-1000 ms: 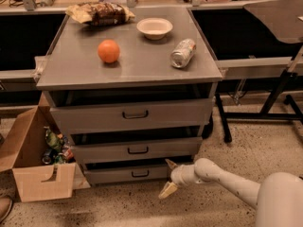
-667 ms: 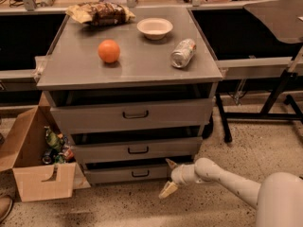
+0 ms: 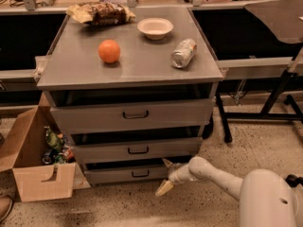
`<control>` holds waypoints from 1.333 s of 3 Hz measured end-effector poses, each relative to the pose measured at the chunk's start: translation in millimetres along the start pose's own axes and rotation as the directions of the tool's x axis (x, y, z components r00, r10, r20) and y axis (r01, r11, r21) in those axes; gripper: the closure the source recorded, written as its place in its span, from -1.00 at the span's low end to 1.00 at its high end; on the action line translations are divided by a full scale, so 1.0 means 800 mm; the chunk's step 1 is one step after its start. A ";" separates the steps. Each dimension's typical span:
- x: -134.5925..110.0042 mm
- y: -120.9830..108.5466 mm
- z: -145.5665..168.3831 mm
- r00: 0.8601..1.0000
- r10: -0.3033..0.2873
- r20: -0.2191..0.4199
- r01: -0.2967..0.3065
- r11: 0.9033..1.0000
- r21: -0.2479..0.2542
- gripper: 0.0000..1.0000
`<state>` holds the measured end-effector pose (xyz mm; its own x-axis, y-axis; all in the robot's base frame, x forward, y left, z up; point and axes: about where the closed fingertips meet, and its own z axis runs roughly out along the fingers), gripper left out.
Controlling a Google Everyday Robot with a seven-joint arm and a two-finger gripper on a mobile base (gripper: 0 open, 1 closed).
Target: Open bottom drawer
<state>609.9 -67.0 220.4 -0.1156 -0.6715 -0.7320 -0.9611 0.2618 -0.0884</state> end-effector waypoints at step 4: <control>0.019 -0.032 0.050 0.999 0.020 0.038 -0.020 1.000 -0.007 0.29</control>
Offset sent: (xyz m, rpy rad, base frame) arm 0.0674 0.0049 -0.0457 0.0449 -0.0241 -0.0152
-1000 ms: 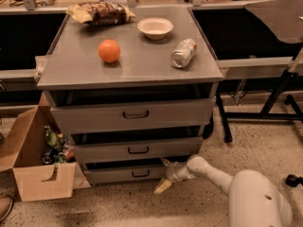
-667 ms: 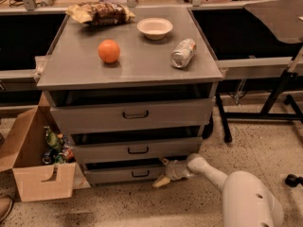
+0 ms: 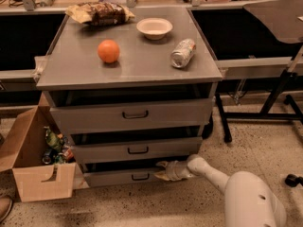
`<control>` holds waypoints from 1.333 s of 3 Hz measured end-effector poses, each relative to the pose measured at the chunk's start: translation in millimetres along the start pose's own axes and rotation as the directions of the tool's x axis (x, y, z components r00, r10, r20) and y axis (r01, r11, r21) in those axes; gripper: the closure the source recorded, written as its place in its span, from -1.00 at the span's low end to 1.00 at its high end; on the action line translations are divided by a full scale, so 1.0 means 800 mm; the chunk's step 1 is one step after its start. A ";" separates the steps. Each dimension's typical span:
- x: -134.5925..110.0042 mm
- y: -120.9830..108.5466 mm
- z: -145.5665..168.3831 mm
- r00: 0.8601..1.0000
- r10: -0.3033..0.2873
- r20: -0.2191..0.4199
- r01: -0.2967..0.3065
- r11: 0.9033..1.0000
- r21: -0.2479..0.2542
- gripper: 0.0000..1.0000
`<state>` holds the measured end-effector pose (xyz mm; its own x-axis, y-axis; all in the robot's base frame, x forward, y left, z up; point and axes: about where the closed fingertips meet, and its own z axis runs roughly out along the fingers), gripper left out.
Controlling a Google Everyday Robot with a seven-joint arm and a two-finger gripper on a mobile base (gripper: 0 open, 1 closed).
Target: Open bottom drawer
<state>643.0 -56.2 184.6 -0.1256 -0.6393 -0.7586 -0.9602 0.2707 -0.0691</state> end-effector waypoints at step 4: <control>-0.004 -0.001 -0.013 1.000 0.000 0.000 0.000 1.000 0.000 0.20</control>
Offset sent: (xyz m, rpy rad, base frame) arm -0.0987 0.0151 -0.0024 0.2704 0.2892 0.1131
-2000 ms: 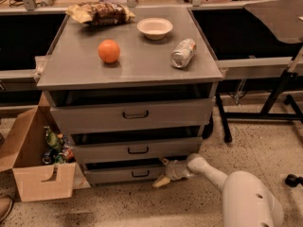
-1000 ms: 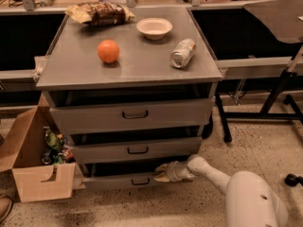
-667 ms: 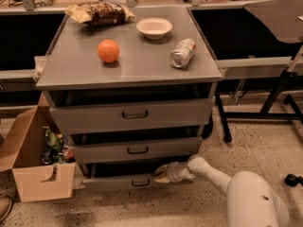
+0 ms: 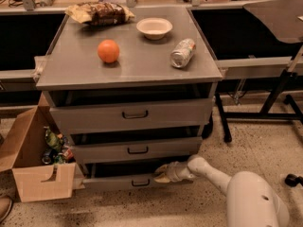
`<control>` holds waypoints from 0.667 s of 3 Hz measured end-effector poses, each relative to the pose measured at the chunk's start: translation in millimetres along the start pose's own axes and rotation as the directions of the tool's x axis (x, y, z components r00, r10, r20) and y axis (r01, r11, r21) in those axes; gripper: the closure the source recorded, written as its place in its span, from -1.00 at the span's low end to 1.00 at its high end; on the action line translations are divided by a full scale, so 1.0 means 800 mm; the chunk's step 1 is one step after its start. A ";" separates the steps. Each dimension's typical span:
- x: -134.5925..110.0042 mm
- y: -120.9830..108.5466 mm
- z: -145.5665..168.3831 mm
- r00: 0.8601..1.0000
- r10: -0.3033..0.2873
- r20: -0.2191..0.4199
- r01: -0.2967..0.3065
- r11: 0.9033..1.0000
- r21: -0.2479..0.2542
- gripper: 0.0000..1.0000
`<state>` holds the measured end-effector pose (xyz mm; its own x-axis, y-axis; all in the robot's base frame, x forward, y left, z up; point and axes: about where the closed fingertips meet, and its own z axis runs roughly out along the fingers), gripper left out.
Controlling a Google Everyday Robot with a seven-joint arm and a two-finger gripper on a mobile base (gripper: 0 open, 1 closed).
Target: Open bottom drawer
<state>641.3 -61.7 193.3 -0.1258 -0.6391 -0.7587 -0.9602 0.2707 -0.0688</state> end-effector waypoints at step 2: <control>0.000 0.000 0.000 1.000 0.000 0.000 0.000 1.000 0.000 -0.75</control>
Offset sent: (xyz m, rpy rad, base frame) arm 0.0000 0.0000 0.0000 0.0000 0.0000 0.0000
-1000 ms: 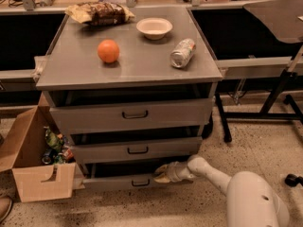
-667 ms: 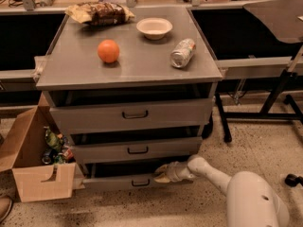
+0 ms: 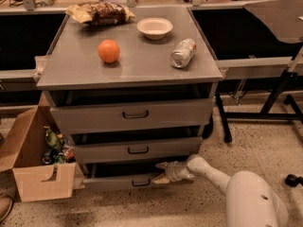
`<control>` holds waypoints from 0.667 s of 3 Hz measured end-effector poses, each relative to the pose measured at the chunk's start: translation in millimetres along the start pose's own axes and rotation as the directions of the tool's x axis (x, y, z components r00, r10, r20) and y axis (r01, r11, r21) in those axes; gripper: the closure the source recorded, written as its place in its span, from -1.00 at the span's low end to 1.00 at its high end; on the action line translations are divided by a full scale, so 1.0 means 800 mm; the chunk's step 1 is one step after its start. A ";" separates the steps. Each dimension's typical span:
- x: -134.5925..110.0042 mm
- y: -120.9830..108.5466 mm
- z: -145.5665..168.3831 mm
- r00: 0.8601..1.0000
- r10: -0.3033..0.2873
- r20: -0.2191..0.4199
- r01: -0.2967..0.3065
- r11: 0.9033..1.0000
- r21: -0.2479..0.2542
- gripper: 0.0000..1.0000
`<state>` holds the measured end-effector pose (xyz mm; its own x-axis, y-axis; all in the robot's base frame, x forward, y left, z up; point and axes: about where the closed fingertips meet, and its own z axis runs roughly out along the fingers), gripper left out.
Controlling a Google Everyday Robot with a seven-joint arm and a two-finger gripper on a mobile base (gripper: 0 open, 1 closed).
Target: Open bottom drawer
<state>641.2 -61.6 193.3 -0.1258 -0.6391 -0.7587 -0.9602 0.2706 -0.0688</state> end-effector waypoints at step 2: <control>0.000 0.000 0.000 1.000 0.000 0.000 0.000 1.000 0.000 -1.00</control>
Offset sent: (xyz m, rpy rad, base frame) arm 0.0000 0.0000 0.0000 0.0000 0.0000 0.0000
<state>641.2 -61.6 193.2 -0.1258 -0.6391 -0.7588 -0.9603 0.2706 -0.0687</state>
